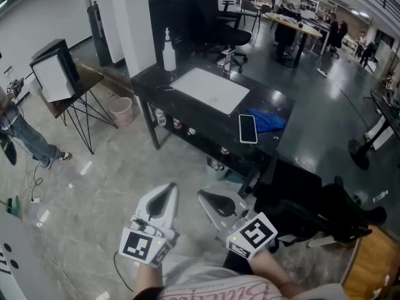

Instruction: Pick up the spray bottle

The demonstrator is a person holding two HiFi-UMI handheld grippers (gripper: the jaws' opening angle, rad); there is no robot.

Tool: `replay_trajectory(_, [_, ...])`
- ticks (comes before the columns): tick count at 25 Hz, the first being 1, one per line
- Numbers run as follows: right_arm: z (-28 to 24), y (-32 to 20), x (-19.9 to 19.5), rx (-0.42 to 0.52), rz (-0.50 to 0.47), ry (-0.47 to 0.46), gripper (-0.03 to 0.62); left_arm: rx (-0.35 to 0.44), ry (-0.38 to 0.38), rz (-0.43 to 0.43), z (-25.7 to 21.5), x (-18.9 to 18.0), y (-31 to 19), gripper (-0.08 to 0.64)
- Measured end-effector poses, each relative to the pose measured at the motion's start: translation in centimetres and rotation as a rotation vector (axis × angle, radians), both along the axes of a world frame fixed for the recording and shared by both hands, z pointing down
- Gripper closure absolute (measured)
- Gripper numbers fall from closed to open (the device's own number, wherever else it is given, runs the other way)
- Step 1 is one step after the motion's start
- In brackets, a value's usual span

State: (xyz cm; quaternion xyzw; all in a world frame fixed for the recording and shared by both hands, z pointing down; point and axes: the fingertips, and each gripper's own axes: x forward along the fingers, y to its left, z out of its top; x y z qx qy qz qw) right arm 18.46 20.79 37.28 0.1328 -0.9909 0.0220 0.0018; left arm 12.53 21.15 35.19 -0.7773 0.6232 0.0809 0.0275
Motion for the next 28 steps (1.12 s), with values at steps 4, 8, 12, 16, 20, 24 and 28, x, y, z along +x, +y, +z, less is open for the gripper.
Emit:
replay_trajectory(4, [-0.1, -0.4, -2.0, 0.036, -0.059, 0.001, 0.591, 0.016, 0.009, 0.006, -0.4, -0.9, -1.6, 0.56])
replay_trajectory(8, [0.6, -3.0, -3.8, 0.025, -0.049, 0.012, 0.591, -0.001, 0.016, 0.016, 0.3, -2.5, -4.1, 0.56])
replay_trajectory(12, [1.3, -7.7, -6.5, -0.025, -0.01, 0.006, 0.591, -0.017, 0.046, 0.017, 1.3, -6.4, -7.8, 0.56])
replay_trajectory(16, [1.5, -12.6, -9.9, -0.046, 0.026, 0.0, 0.591, -0.03, 0.084, 0.013, 1.5, -10.9, -12.3, 0.56])
replay_trajectory(20, [0.7, -17.5, -13.7, -0.048, 0.072, -0.004, 0.591, -0.011, 0.095, 0.034, 0.5, -15.0, -16.7, 0.56])
replay_trajectory(24, [0.7, -21.3, -17.2, -0.068, 0.099, -0.016, 0.591, -0.013, 0.099, 0.042, 0.7, -18.8, -19.9, 0.56])
replay_trajectory(28, [0.4, -23.8, -20.2, -0.063, 0.105, -0.017, 0.591, -0.004, 0.098, 0.038, 0.3, -21.9, -22.4, 0.56])
